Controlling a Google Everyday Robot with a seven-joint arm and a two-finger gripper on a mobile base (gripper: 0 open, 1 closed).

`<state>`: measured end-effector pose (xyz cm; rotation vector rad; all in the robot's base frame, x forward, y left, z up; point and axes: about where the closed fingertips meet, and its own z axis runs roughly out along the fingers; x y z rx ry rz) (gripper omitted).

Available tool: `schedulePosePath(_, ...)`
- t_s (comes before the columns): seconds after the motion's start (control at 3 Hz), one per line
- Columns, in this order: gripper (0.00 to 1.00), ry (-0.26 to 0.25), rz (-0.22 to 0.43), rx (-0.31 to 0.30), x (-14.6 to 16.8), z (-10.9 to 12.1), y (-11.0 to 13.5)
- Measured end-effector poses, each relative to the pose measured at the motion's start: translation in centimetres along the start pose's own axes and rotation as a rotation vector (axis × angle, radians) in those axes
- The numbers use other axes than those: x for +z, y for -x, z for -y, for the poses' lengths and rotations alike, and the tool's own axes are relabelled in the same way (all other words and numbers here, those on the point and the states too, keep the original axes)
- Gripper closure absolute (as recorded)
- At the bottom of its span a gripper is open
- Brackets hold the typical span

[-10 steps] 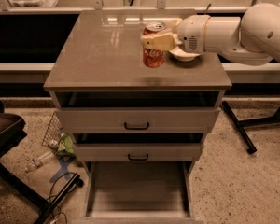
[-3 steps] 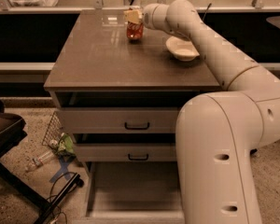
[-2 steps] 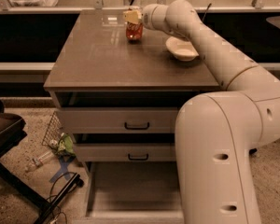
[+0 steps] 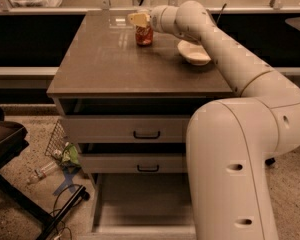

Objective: Pick coke can from bottom drawer and place on counter

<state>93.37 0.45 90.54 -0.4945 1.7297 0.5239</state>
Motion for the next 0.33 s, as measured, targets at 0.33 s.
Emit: schedulePosePath(0.33,0.0,0.001,-0.001,0.0,0.07,-0.06,-0.05)
